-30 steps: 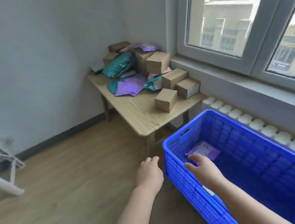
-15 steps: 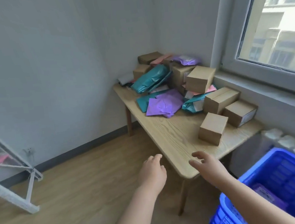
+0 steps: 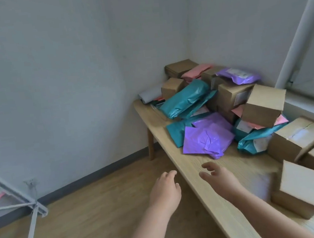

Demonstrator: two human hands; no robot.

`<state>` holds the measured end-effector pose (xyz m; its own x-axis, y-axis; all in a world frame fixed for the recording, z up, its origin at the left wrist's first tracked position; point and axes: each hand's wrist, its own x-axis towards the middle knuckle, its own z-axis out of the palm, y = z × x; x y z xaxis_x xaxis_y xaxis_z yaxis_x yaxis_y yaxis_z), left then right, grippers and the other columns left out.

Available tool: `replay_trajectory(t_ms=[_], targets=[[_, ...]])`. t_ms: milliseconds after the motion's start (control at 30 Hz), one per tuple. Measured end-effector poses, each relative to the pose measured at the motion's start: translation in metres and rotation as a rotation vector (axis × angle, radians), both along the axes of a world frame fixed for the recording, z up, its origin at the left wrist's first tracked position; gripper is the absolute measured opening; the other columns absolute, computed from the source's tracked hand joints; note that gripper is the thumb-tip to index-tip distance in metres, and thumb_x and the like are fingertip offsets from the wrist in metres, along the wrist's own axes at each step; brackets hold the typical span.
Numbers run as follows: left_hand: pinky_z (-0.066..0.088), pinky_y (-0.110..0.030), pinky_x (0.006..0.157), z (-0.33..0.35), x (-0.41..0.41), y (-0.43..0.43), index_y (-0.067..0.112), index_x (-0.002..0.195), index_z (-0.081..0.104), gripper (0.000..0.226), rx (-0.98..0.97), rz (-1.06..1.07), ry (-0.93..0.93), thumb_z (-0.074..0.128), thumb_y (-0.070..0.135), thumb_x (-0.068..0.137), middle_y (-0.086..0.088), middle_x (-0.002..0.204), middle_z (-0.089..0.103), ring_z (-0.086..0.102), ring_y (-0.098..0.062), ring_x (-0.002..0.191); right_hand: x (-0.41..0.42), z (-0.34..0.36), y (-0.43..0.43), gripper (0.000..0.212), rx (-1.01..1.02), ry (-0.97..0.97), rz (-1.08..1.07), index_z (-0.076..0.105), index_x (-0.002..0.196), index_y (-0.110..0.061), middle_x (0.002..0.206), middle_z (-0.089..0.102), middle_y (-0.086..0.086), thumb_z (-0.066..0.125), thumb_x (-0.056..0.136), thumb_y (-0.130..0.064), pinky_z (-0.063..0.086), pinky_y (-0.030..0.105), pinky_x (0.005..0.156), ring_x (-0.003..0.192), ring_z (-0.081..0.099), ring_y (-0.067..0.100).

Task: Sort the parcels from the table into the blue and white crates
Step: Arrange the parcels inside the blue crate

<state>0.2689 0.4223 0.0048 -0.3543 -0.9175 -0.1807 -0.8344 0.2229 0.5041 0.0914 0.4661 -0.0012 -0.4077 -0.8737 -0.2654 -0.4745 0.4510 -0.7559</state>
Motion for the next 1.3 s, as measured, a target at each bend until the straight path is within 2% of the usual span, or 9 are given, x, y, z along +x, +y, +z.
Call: replay_trajectory(t_ms=[267, 567, 733, 900, 967, 1067, 1200, 1300], targets=[[0.048, -0.033, 0.103, 0.004, -0.006, -0.171, 0.029, 0.148, 0.04, 0.046, 0.03, -0.178, 0.045, 0.046, 0.026, 0.103, 0.009, 0.147, 0.045, 0.048, -0.013, 0.13, 0.008, 0.001, -0.129, 0.038, -0.002, -0.073, -0.24, 0.059, 0.13, -0.022, 0.126, 0.062, -0.002, 0.064, 0.093, -0.028, 0.04, 0.025, 0.082, 0.1, 0.058, 0.011], [0.045, -0.034, 0.102, -0.004, -0.073, -0.315, 0.025, 0.144, 0.046, 0.042, 0.147, -0.252, 0.102, 0.044, 0.021, 0.102, 0.004, 0.143, 0.05, 0.051, -0.015, 0.127, -0.03, -0.008, -0.212, 0.037, 0.005, -0.153, -0.441, 0.055, 0.13, -0.024, 0.121, 0.059, -0.003, 0.064, 0.094, -0.031, 0.042, 0.023, 0.067, 0.103, 0.059, 0.012], [0.043, -0.038, 0.106, 0.0, -0.123, -0.385, 0.022, 0.143, 0.046, 0.041, 0.141, -0.269, 0.112, 0.046, 0.019, 0.102, 0.001, 0.144, 0.047, 0.049, -0.018, 0.13, -0.08, -0.008, -0.281, 0.036, -0.048, -0.158, -0.477, 0.055, 0.13, -0.021, 0.113, 0.062, -0.004, 0.062, 0.095, -0.031, 0.045, 0.025, 0.063, 0.083, 0.061, 0.011], [0.046, -0.035, 0.1, 0.005, -0.154, -0.447, 0.023, 0.145, 0.043, 0.042, 0.062, -0.313, 0.069, 0.044, 0.022, 0.103, 0.004, 0.146, 0.042, 0.051, -0.018, 0.127, -0.103, -0.01, -0.355, 0.043, -0.074, -0.215, -0.478, 0.05, 0.135, -0.019, 0.112, 0.064, -0.004, 0.061, 0.095, -0.033, 0.047, 0.025, 0.07, 0.085, 0.062, 0.011], [0.045, -0.038, 0.103, 0.001, -0.163, -0.469, 0.023, 0.146, 0.042, 0.042, 0.061, -0.31, 0.062, 0.043, 0.022, 0.104, 0.003, 0.149, 0.039, 0.049, -0.02, 0.128, -0.107, -0.011, -0.381, 0.047, -0.063, -0.254, -0.495, 0.048, 0.137, -0.019, 0.11, 0.064, -0.004, 0.062, 0.095, -0.033, 0.046, 0.024, 0.069, 0.082, 0.062, 0.01], [0.041, -0.037, 0.108, -0.014, -0.179, -0.508, 0.021, 0.149, 0.039, 0.044, 0.108, -0.329, 0.058, 0.042, 0.021, 0.104, 0.003, 0.155, 0.033, 0.045, -0.02, 0.134, -0.111, -0.02, -0.419, 0.053, -0.042, -0.286, -0.531, 0.043, 0.141, -0.019, 0.111, 0.064, -0.005, 0.064, 0.094, -0.033, 0.047, 0.023, 0.069, 0.079, 0.061, 0.009], [0.035, -0.036, 0.114, -0.026, -0.201, -0.544, 0.019, 0.153, 0.032, 0.049, 0.137, -0.351, 0.039, 0.041, 0.023, 0.105, 0.0, 0.159, 0.031, 0.037, -0.02, 0.142, -0.119, -0.028, -0.45, 0.061, 0.008, -0.345, -0.603, 0.036, 0.146, -0.021, 0.124, 0.061, -0.003, 0.062, 0.094, -0.037, 0.048, 0.024, 0.068, 0.073, 0.059, 0.009], [0.037, -0.041, 0.113, -0.039, -0.219, -0.568, 0.021, 0.155, 0.028, 0.051, 0.29, -0.371, 0.032, 0.037, 0.033, 0.106, -0.003, 0.157, 0.037, 0.04, -0.025, 0.14, -0.122, -0.038, -0.477, 0.068, 0.004, -0.4, -0.72, 0.031, 0.15, -0.022, 0.122, 0.061, -0.001, 0.063, 0.093, -0.039, 0.049, 0.026, 0.076, 0.078, 0.06, 0.008]])
